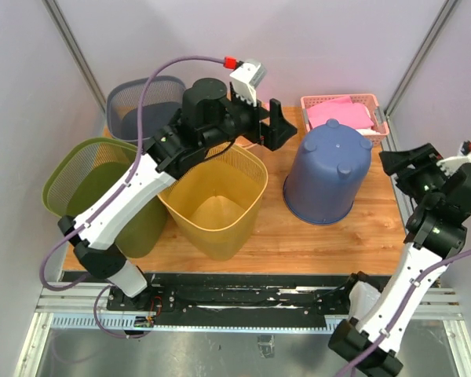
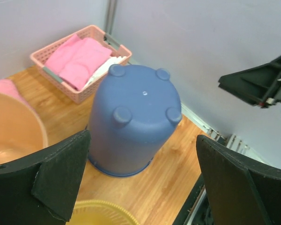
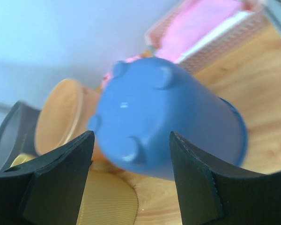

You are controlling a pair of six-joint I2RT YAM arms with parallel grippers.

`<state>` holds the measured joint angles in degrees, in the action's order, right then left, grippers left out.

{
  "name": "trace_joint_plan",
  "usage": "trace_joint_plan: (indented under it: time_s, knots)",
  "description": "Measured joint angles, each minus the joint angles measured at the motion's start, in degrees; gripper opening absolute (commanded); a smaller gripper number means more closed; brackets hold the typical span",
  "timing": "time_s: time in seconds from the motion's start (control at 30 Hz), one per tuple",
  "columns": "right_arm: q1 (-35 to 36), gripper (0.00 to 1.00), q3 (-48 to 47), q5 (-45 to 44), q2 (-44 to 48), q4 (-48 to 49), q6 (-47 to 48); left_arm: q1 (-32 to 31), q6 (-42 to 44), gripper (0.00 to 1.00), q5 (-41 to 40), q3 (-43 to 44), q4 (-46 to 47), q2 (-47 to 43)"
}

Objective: Turn the large container upside down

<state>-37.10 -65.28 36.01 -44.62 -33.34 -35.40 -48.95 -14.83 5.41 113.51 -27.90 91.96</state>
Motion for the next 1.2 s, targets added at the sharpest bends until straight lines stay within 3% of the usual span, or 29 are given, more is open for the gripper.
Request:
trace_joint_plan:
  time_s: [0.07,0.23,0.33,0.53,0.7,0.93,1.2]
  knots:
    - [4.4,0.66,-0.2,1.3,0.7,4.2,-0.9,0.1,0.2,0.99,-2.3,-2.3,0.1,-2.2]
    - [23.8,0.66,-4.0,0.7,-0.8,8.9,1.2,1.4,-0.2,0.99,-8.0,-8.8,-0.5,-6.9]
    - [39.9,0.65,-9.4,-4.1,-6.0,8.0,6.6,2.3,-0.7,0.99,-12.0,-13.3,-0.9,-10.7]
    - [59.5,0.65,-11.6,-15.8,-17.5,1.8,16.9,2.8,-2.2,0.99,-18.4,-19.3,-1.5,-18.4]
    - [62.7,0.69,-7.9,-22.5,-24.3,-2.6,21.2,2.8,-3.0,0.99,-21.3,-21.2,-1.7,-23.5]
    - [62.8,0.77,-3.7,-41.1,-23.7,-3.3,24.1,2.8,-3.5,0.99,-21.6,-23.3,-0.9,-25.5]
    - [50.8,0.82,-2.6,-49.7,-25.9,1.0,25.4,2.8,-3.5,0.99,-18.6,-25.1,-1.9,-22.3]
